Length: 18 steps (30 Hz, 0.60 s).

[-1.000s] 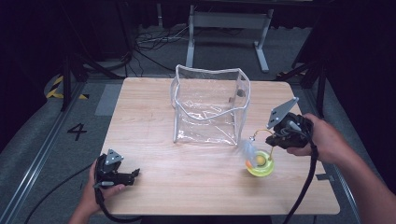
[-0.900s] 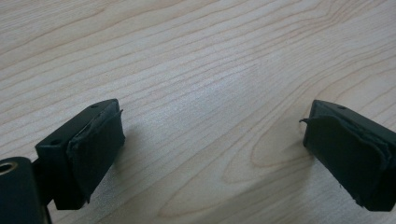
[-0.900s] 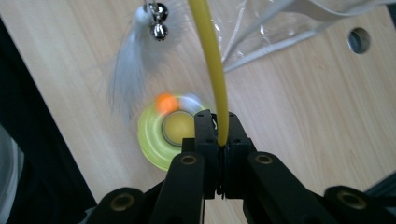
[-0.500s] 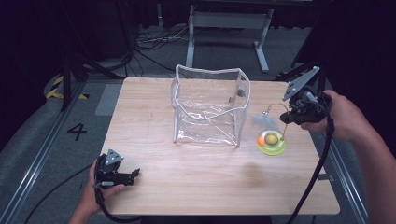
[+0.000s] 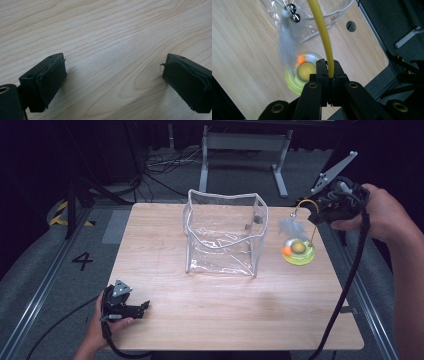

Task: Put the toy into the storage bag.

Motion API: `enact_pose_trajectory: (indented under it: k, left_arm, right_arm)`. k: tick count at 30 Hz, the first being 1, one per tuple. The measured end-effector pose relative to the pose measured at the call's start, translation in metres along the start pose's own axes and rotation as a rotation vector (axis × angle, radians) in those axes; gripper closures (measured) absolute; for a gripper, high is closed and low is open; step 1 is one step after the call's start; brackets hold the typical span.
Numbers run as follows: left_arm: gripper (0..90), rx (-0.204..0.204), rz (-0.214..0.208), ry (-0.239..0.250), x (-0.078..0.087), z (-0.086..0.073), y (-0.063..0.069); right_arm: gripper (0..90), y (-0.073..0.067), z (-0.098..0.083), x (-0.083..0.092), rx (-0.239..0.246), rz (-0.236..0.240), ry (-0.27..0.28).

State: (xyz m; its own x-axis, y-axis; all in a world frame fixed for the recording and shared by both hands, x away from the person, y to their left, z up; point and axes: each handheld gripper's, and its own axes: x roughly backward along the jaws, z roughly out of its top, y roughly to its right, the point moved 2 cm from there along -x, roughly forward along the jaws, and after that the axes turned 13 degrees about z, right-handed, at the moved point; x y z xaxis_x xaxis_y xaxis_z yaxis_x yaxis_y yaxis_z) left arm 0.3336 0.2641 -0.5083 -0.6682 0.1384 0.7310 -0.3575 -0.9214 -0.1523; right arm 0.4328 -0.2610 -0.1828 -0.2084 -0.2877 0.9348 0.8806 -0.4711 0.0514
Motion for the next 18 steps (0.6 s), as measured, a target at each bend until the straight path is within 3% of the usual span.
enact_pose_trajectory:
  k: [11, 18]
  left_arm:
    - [5.4, 0.0, 0.0, -0.001, 0.0, 0.0, 0.0]
    - [5.4, -0.001, -0.003, -0.005, 0.0, 0.0, 0.0]
  right_arm:
    - [88.3, 0.015, 0.034, 0.037, -0.013, -0.059, 0.053]
    - [88.3, 0.019, 0.057, 0.042, -0.012, -0.068, 0.044]
